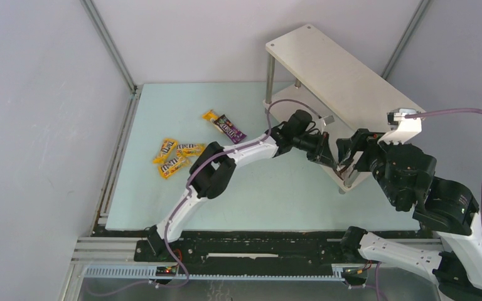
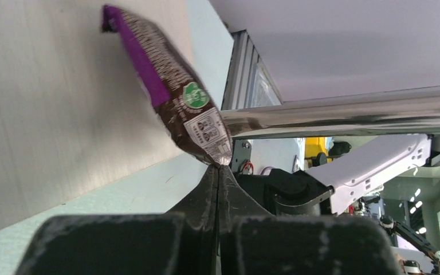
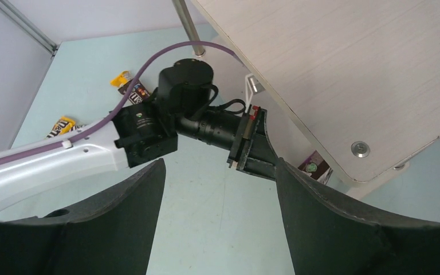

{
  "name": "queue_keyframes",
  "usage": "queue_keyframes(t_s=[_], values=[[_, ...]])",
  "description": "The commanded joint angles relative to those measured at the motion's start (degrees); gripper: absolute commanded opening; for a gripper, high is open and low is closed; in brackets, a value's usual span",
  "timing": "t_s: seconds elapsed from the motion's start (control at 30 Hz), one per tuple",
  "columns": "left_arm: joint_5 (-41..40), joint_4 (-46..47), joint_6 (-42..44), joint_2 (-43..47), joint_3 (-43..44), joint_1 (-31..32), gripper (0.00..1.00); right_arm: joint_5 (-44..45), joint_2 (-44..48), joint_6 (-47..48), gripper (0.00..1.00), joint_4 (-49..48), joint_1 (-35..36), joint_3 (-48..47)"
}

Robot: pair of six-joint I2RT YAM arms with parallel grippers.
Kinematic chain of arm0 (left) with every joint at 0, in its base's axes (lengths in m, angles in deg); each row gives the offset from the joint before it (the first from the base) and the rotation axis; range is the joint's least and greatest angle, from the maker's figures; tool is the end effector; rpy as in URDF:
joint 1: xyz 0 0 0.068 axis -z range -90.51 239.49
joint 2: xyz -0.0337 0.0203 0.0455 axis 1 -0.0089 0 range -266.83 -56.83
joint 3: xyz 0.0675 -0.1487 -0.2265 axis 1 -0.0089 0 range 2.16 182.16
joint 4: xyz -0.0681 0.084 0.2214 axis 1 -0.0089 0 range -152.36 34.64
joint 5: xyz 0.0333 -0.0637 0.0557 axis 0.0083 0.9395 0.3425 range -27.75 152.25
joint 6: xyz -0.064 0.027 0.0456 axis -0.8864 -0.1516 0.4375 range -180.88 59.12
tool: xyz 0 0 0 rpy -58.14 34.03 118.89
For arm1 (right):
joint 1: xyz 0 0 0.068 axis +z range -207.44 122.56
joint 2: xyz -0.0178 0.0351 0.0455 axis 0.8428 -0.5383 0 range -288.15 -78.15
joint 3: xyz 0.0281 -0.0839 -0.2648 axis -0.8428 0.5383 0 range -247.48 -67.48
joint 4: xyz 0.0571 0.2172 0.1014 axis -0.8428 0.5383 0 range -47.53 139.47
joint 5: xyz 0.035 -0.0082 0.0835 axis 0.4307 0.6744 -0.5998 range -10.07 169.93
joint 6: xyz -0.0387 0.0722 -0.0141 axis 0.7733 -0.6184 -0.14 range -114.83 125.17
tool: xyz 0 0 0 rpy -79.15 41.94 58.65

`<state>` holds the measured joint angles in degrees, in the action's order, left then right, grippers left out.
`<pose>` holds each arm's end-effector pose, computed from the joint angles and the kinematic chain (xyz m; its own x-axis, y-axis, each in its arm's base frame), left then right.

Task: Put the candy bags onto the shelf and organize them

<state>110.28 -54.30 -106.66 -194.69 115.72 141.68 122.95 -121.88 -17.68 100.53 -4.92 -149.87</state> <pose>0.3048 -0.4807 0.2072 -0.8475 0.3104 -0.4305 0.4872 0.1331 -0.8631 0.0914 0.0377 0.4483 -0.2594 0.1283 -0.9572 -0.0951 0.9829 0.1575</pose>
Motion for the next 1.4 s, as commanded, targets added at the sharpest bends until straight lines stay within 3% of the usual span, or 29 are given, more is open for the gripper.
queue_keyframes(t_s=[0.0,0.27,0.63,1.2,1.27,1.37], values=[[2.5,-6.1,2.2,-3.6,6.9,0.1,0.0,0.9,-0.7,0.6,0.79,-0.9,-0.5,0.2],[0.5,-9.4,1.7,-5.8,10.0,-0.5,0.0,1.0,-1.3,0.9,0.79,-1.3,-0.7,0.6],[-12.4,-7.0,-1.3,-1.6,2.7,-0.9,0.0,0.8,-1.2,0.8,0.79,-2.5,-0.9,1.9],[-10.1,-2.1,-1.2,-0.3,0.3,-0.2,0.0,0.3,-1.7,0.6,0.79,-2.3,-1.1,2.0],[-10.0,-1.6,-0.8,0.9,-1.0,-0.2,0.07,0.3,-2.0,0.6,0.79,-2.4,-1.1,2.0],[-11.1,-1.5,-0.1,3.5,-3.5,-0.5,0.27,0.1,-2.5,0.7,0.79,-2.3,-1.2,2.0]])
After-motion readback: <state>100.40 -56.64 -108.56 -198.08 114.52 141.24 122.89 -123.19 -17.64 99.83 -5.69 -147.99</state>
